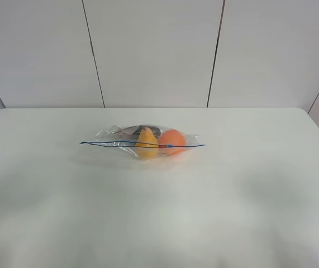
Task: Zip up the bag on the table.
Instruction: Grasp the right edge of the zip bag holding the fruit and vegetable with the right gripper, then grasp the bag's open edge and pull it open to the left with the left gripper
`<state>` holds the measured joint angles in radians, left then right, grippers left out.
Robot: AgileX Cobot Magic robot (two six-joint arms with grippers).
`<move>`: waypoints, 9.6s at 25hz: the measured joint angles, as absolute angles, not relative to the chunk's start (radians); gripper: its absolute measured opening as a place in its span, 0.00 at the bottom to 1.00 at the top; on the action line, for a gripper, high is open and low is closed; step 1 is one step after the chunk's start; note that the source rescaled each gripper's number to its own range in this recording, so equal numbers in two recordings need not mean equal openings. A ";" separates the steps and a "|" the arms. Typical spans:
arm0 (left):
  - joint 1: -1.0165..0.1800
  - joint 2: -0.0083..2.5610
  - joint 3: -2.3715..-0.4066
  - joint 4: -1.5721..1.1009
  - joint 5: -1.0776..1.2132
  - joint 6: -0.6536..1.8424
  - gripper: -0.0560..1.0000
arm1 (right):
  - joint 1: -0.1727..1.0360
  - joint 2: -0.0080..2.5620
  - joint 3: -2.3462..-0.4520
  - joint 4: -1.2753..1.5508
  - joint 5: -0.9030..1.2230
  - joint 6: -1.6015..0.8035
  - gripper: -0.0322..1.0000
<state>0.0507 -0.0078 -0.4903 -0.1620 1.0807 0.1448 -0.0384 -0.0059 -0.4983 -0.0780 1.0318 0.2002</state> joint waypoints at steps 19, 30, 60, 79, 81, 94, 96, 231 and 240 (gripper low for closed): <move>0.051 -0.008 -0.490 -0.162 1.081 0.145 1.00 | -0.038 -0.006 -0.498 -0.078 1.031 0.200 1.00; 0.051 -0.008 -0.490 -0.162 1.081 0.145 1.00 | -0.038 -0.006 -0.498 -0.078 1.031 0.200 1.00; 0.051 -0.008 -0.490 -0.162 1.081 0.145 1.00 | -0.038 -0.006 -0.565 -0.021 0.971 0.157 1.00; 0.051 -0.008 -0.490 -0.156 1.081 0.145 1.00 | -0.038 0.711 -0.568 0.373 0.564 -0.026 1.00; 0.051 -0.008 -0.490 -0.155 1.081 0.145 1.00 | -0.038 0.802 -0.568 0.497 0.541 -0.111 1.00; 0.051 -0.008 -0.490 -0.155 1.081 0.145 1.00 | -0.038 1.296 -0.679 1.233 0.630 -0.694 0.98; 0.051 -0.008 -0.490 -0.155 1.081 0.145 1.00 | -0.038 1.356 -0.703 1.285 0.667 -0.729 0.98; -0.619 1.003 -0.686 -0.260 0.456 0.410 1.00 | 0.107 1.953 -0.934 1.620 0.855 -0.981 0.03; -0.633 1.065 -0.705 -0.260 0.341 0.447 1.00 | 0.107 1.953 -0.934 1.618 0.855 -0.980 0.03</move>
